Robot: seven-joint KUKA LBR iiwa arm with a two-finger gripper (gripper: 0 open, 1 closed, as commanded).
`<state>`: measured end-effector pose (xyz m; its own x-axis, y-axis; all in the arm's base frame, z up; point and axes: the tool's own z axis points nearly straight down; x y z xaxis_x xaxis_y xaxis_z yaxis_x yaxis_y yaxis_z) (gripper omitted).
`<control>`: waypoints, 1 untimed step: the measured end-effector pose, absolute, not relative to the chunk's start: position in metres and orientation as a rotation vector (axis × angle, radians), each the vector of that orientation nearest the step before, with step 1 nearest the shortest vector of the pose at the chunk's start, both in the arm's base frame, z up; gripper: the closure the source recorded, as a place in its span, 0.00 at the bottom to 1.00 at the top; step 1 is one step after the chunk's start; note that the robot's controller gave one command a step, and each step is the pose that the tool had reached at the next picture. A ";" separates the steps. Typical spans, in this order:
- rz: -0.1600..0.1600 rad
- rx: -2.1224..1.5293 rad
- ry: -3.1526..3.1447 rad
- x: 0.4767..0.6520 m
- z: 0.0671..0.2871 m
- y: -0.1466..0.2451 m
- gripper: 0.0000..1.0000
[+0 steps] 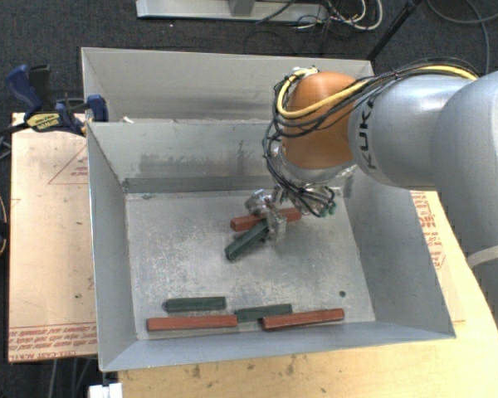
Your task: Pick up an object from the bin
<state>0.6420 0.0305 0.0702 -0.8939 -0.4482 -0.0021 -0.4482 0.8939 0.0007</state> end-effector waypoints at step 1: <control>0.001 -0.700 3.058 0.647 0.161 0.031 1.00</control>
Offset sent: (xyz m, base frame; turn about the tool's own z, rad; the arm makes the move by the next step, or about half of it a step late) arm 0.0000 0.0000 0.0000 0.0000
